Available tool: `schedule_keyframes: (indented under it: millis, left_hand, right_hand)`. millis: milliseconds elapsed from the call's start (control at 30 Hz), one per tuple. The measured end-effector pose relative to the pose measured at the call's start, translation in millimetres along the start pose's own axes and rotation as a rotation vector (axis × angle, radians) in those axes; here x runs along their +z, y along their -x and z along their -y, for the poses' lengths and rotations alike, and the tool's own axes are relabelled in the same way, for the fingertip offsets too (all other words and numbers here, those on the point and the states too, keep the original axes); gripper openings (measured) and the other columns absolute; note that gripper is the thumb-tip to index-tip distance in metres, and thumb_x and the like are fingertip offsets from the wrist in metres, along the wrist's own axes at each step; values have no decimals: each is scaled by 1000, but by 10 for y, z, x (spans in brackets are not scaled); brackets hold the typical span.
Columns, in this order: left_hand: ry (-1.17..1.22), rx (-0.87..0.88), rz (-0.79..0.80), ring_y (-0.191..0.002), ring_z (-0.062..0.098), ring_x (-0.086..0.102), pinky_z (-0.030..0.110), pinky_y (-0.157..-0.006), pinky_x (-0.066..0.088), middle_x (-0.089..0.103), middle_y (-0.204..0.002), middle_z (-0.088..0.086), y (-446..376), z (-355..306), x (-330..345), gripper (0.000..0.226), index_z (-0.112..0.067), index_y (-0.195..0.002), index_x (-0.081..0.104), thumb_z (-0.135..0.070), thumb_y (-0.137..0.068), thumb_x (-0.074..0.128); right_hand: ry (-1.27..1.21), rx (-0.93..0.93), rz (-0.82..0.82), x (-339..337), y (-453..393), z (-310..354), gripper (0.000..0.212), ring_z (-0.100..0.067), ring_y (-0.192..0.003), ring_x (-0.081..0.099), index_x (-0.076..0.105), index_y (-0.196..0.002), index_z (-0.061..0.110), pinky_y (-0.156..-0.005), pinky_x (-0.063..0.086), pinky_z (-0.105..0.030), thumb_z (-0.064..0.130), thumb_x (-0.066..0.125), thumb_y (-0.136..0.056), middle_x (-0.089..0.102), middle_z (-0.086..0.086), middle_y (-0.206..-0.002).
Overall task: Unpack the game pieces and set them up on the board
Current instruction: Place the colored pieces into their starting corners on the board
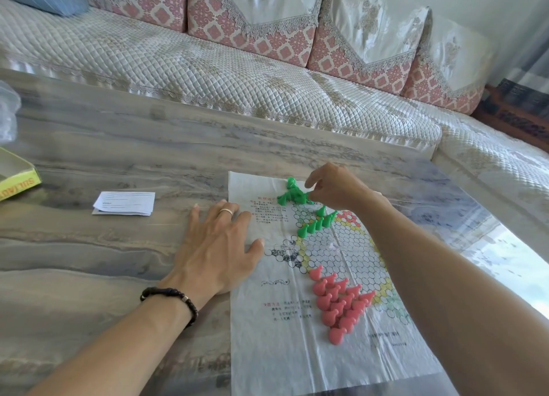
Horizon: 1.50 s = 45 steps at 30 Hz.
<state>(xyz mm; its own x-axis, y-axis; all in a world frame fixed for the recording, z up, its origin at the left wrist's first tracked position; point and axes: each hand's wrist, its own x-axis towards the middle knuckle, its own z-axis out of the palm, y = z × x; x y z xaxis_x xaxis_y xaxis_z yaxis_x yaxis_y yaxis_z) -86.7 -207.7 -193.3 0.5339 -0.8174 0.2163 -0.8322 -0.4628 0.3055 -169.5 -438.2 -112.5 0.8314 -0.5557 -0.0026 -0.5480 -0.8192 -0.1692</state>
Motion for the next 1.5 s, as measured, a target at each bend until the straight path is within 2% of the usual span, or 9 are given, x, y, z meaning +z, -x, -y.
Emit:
schedule_keyframes:
  millis: [100, 233, 333, 433, 667, 733, 800, 967, 1500]
  left_hand:
    - [-6, 0, -5, -142, 20, 21, 52, -115, 10, 37, -148, 3, -7, 0, 3, 57, -27, -132, 44, -60, -88, 30]
    - [-6, -4, -5, -142, 21, 21, 52, -115, 10, 38, -148, 4, -7, 5, 8, 57, -27, -131, 45, -60, -87, 29]
    - [-12, -1, -3, -142, 21, 22, 52, -115, 11, 38, -148, 4, -5, 7, 5, 59, -27, -133, 44, -60, -87, 29]
    - [-18, 0, 0, -141, 20, 22, 52, -115, 11, 38, -147, 3, -7, 4, -2, 58, -27, -133, 44, -60, -87, 30]
    - [-21, 3, 8, -141, 21, 24, 52, -114, 12, 39, -147, 3, 8, -5, -30, 59, -26, -134, 44, -60, -88, 29]
    - [-22, 5, 9, -142, 20, 24, 52, -115, 12, 39, -147, 3, 6, -9, -35, 60, -26, -134, 43, -60, -88, 28]
    - [-22, 6, 10, -142, 20, 24, 52, -115, 13, 39, -147, 3, 5, -8, -34, 60, -26, -135, 43, -61, -88, 28]
    - [-25, 6, 6, -142, 20, 22, 51, -115, 13, 39, -147, 2, 4, 2, -10, 59, -27, -134, 43, -61, -88, 30]
    - [-28, -5, 0, -141, 20, 26, 51, -114, 15, 44, -144, 1, 11, 3, -14, 66, -28, -131, 46, -63, -82, 21]
  right_hand:
    - [57, 11, 39, 66, -84, 24, 24, -19, -82, 69, 71, -106, 13, -76, 56, -29, 6, 64, -84, 72, -1, -99]
    - [56, 31, 53, 109, -147, 14, 16, -31, -86, 71, 71, -93, -4, -76, 60, -38, -2, 59, -82, 74, -14, -94]
    - [17, 45, 16, 77, -139, -1, 19, -24, -86, 68, 69, -101, 3, -79, 59, -34, -1, 58, -85, 71, -8, -98]
    - [-27, 20, -83, -50, -91, 15, 20, -18, -80, 63, 68, -99, 5, -66, 54, -24, -3, 53, -87, 67, -4, -93]
    - [116, -122, 64, -202, 97, 67, 27, -18, -58, 41, 47, -62, 2, -58, 39, -27, -9, 41, -86, 44, -7, -61]
    - [118, -125, 42, -194, 131, 63, 20, -19, -60, 58, 63, -71, -3, -58, 44, -10, -3, 52, -87, 62, -2, -67]
    - [116, -124, 45, -204, 167, 73, 9, -11, -66, 66, 71, -82, 1, -53, 47, -6, 2, 63, -85, 72, 0, -77]
    - [106, -127, 76, -209, 191, 50, 16, -5, -73, 67, 75, -88, 9, -73, 58, -24, 0, 61, -85, 71, 8, -84]
    - [103, -119, 165, -129, 152, -18, 12, -6, -74, 66, 76, -84, 13, -73, 55, -21, 7, 65, -83, 73, 7, -81]
